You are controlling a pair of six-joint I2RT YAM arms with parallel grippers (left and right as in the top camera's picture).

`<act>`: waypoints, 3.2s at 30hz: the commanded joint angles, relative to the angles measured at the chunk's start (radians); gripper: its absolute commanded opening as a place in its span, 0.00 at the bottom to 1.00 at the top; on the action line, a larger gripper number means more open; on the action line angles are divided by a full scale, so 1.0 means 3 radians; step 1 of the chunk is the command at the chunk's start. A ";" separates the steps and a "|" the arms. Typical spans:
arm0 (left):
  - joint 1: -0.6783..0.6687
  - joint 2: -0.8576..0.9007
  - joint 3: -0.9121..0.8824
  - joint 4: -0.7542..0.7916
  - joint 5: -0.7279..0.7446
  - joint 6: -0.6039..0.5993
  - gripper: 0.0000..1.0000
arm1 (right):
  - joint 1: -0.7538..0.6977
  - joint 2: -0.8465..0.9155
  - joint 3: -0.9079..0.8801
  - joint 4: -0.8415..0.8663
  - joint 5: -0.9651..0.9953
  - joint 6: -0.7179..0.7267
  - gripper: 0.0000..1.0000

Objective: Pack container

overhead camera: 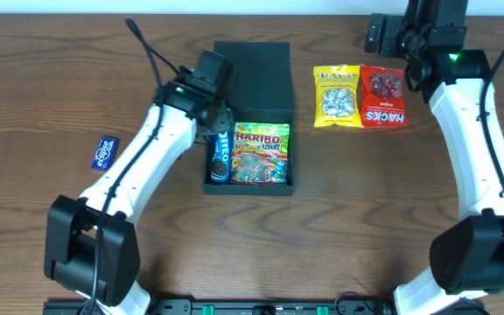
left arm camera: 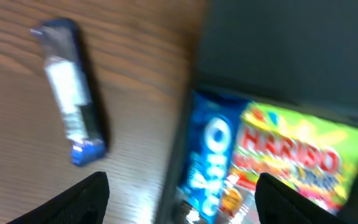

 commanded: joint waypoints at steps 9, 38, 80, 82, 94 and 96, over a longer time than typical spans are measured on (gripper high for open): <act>0.0682 -0.0069 0.0066 0.0126 -0.0141 0.0287 0.75 | -0.0003 0.0393 -0.0164 0.0163 -0.0226 0.0023 0.98; 0.0711 -0.0069 0.0066 0.0142 0.0033 0.0460 0.76 | -0.0172 0.1691 -0.0164 0.0505 0.0328 0.0191 0.47; 0.1315 -0.0479 0.0847 0.0165 -0.0104 0.0823 0.81 | 0.1010 0.0140 0.0061 -0.0066 -0.0565 -0.1563 0.01; 0.1484 -0.0585 0.0847 0.0160 -0.0079 0.0823 0.81 | 0.1174 0.0140 0.0061 -0.0083 -0.0590 -0.1783 0.01; 0.1787 -0.0724 0.0847 0.0206 0.0009 0.0823 0.82 | 0.1724 0.0425 0.0061 -0.0628 -0.1209 -0.2970 0.01; 0.1787 -0.0724 0.0847 0.0242 0.0015 0.0823 0.82 | 0.1790 0.0543 0.0061 -0.0675 -0.1212 -0.3026 0.01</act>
